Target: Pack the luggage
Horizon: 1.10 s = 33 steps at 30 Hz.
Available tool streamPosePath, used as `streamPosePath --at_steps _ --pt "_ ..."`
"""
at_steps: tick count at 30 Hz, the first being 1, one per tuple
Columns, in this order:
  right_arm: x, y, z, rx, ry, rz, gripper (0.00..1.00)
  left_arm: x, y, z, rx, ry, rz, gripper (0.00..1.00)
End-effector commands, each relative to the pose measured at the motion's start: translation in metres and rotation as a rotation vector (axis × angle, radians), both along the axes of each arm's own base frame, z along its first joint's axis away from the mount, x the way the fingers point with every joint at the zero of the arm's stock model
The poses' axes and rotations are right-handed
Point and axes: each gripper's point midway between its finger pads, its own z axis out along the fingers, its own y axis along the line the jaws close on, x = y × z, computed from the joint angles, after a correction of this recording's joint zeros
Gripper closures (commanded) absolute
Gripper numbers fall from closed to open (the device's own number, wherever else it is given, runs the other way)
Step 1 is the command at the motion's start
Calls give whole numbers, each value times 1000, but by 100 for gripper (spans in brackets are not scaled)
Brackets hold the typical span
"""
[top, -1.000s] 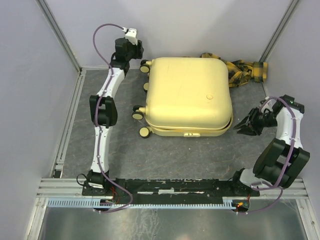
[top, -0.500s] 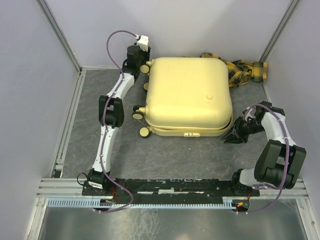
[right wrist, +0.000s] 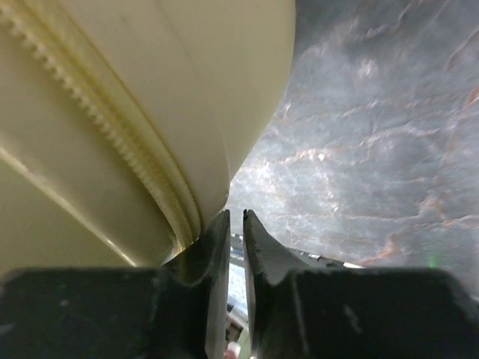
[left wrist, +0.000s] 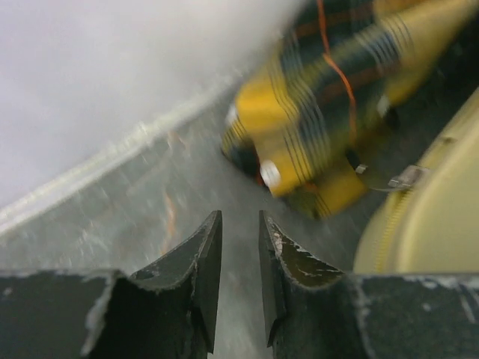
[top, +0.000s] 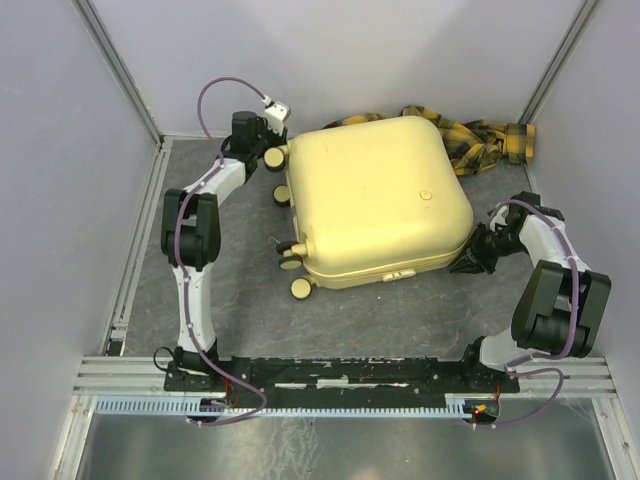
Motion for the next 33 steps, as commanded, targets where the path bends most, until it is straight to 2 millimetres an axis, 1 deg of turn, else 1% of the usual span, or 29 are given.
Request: streamPosePath --at_steps 1,3,4,6,7,8,10,12,13,14,15,19,21,22,23,25,27,28,30,33 --pt "82 -22 13 -98 -287 12 84 -82 -47 61 22 -80 -293 68" --pt "100 -26 13 -116 -322 31 94 -109 -43 52 65 -68 -340 69" --pt "109 -26 14 -121 -341 38 96 -122 -39 50 90 -70 -361 70" --pt "125 -22 16 -115 -373 57 98 -149 -35 42 121 -53 -405 70" --pt "134 -18 19 -114 -394 73 98 -161 -32 35 135 -37 -422 71" --pt "142 -13 21 -108 -410 91 98 -173 -30 33 147 -25 -440 71" --pt "156 4 23 -92 -438 145 98 -197 -25 21 162 17 -469 73" --pt "170 21 25 -86 -472 202 98 -220 -23 15 171 40 -506 73" --pt "178 29 25 -82 -487 228 98 -231 -22 13 173 46 -523 73" --pt "185 38 25 -82 -501 252 98 -241 -21 16 176 39 -537 73" --pt "193 45 25 -81 -516 271 98 -251 -21 11 175 56 -551 73" --pt "227 75 21 -63 -563 339 98 -284 -22 13 152 87 -589 73" --pt "243 94 22 -52 -604 383 97 -302 -24 9 139 114 -614 74" --pt "251 103 17 -45 -613 405 97 -309 -25 8 136 123 -625 73" --pt "260 111 19 -41 -640 425 97 -316 -26 7 137 127 -634 73" --pt "275 125 21 -35 -681 452 96 -327 -30 6 136 132 -649 73" --pt "289 136 23 -27 -716 468 95 -329 -35 5 119 142 -631 73" --pt "297 138 26 -27 -734 469 94 -325 -37 6 103 146 -608 73" --pt "311 139 36 -38 -783 469 92 -312 -43 11 60 159 -553 73" --pt "321 135 54 -79 -850 512 86 -282 -51 16 4 184 -468 74"
